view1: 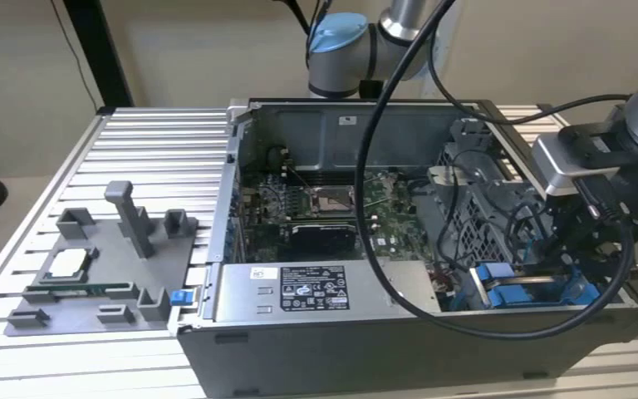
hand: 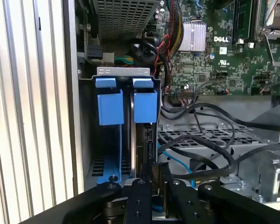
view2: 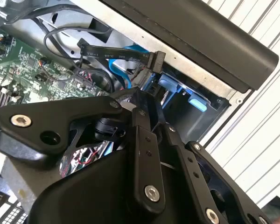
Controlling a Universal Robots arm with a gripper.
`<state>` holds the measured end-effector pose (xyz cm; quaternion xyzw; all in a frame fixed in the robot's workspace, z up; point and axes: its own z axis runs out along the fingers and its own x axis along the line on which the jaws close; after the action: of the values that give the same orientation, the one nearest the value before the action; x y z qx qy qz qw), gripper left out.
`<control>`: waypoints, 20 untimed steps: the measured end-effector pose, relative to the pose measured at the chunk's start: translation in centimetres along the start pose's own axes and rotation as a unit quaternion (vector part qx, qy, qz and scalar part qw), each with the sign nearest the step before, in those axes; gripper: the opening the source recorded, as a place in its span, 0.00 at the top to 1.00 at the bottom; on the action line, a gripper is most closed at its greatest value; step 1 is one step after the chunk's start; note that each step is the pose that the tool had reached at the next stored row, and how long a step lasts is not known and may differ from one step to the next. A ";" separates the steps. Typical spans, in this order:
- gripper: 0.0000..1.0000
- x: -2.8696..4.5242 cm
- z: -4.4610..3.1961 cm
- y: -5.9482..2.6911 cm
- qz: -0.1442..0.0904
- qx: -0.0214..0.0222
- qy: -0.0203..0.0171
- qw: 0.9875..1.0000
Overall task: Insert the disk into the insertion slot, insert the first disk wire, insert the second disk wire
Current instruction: 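Insert the first disk wire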
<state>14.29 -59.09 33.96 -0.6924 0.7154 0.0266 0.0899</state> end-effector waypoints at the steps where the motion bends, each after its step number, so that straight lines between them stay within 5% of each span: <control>1: 1.00 0.01 0.05 0.00 0.000 0.000 0.000 1.000; 20: 1.00 0.19 0.37 0.04 0.013 0.002 0.001 1.000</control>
<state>14.28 -59.22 33.57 -0.6830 0.7243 0.0254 0.0906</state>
